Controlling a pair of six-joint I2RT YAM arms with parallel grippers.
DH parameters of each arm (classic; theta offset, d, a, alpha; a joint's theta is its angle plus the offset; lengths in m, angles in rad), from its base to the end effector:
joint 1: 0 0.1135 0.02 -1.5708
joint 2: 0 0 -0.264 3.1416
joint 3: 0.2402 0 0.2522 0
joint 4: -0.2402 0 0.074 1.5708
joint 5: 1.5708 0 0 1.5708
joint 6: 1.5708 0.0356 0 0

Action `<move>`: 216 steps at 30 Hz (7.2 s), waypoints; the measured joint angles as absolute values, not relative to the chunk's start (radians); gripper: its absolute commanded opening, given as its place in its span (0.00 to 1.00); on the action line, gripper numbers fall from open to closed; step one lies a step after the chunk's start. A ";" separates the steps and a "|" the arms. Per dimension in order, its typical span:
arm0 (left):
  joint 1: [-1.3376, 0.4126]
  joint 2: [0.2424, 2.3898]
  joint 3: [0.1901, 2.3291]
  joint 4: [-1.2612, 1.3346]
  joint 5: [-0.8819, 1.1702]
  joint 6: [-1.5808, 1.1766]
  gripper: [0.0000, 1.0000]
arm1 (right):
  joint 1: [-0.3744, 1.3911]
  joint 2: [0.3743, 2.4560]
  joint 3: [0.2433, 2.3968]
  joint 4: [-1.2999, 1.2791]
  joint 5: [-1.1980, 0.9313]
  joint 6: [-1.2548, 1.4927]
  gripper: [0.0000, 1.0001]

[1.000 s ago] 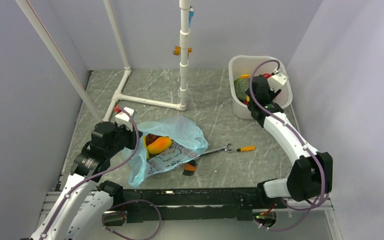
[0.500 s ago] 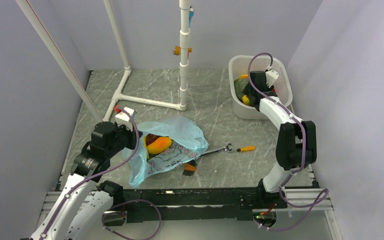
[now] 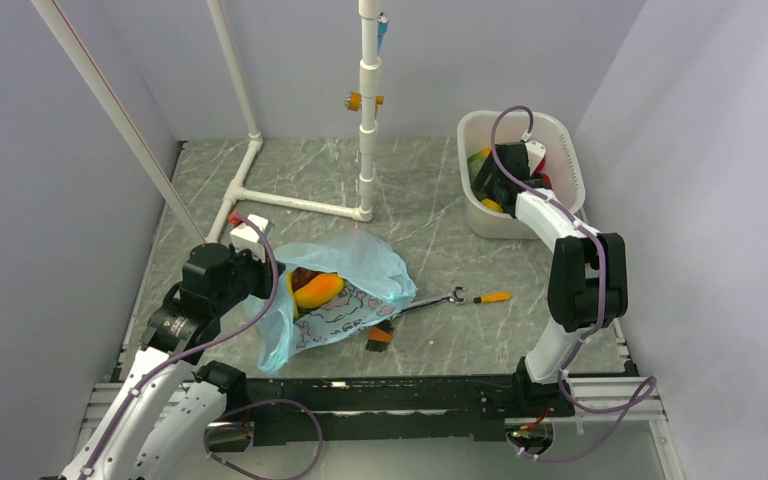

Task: Take the fake fruits out of the plastic bag
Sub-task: Place the fake fruit in the bin, then adjust the plastic bag at the center of the board, then take out the fake fruit from the plastic bag, then place the fake fruit in the bin.

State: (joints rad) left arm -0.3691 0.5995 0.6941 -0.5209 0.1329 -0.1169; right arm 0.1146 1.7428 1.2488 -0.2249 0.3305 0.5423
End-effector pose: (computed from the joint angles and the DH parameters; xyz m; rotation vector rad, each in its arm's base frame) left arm 0.1286 -0.0548 0.3001 0.3398 1.9920 -0.4433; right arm 0.3891 0.0332 0.2394 0.6402 2.1501 -0.0257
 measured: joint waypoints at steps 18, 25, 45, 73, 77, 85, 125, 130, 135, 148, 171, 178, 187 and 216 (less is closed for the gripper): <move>-0.369 0.598 0.694 -0.521 0.133 -0.117 0.00 | 0.212 1.120 1.018 -0.218 0.199 0.516 0.88; -0.369 0.619 0.694 -0.521 0.166 -0.117 0.00 | 0.463 1.041 0.905 -0.173 0.031 0.498 0.87; -0.396 0.636 0.694 -0.520 0.253 -0.116 0.00 | 1.039 0.981 1.009 -0.119 -0.092 0.435 0.71; -0.399 0.590 0.694 -0.505 0.223 -0.116 0.00 | 1.337 1.754 1.048 0.173 0.629 0.118 0.50; -0.400 0.601 0.694 -0.505 0.219 -0.116 0.00 | 1.336 1.770 0.983 0.337 0.535 0.124 0.58; -0.401 0.616 0.694 -0.506 0.201 -0.117 0.00 | 1.362 1.876 0.809 0.562 0.329 0.197 0.63; -0.467 0.524 0.710 -0.714 0.080 -0.387 0.00 | 1.214 1.879 1.090 0.207 0.648 1.032 0.90; -0.476 0.550 0.710 -0.707 0.080 -0.387 0.00 | 1.214 1.911 1.143 0.064 0.683 1.197 0.90; -0.479 0.546 0.710 -0.707 0.076 -0.387 0.00 | 1.214 1.959 1.170 0.026 0.698 1.234 0.90; -0.485 0.522 0.709 -0.707 0.062 -0.387 0.00 | 1.188 2.037 1.247 -0.017 0.705 1.271 0.79; -0.486 0.521 0.709 -0.705 0.053 -0.388 0.00 | 1.218 1.793 1.051 0.209 0.530 0.993 0.28; -0.489 0.525 0.709 -0.709 0.043 -0.389 0.00 | 1.238 1.723 0.944 0.326 0.355 0.872 0.27; -0.503 0.512 0.709 -0.710 0.029 -0.391 0.00 | 1.238 1.627 0.832 0.392 0.072 0.690 0.25; -0.576 0.520 0.709 -0.725 -0.020 -0.414 0.00 | 1.156 1.105 1.059 -0.013 0.182 0.484 0.00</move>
State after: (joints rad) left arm -0.5762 0.5198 0.7086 -0.7254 -0.0204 -0.4141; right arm 1.1557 1.1049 1.0588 -0.0128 0.1818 0.4843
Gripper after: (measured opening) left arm 0.009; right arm 0.670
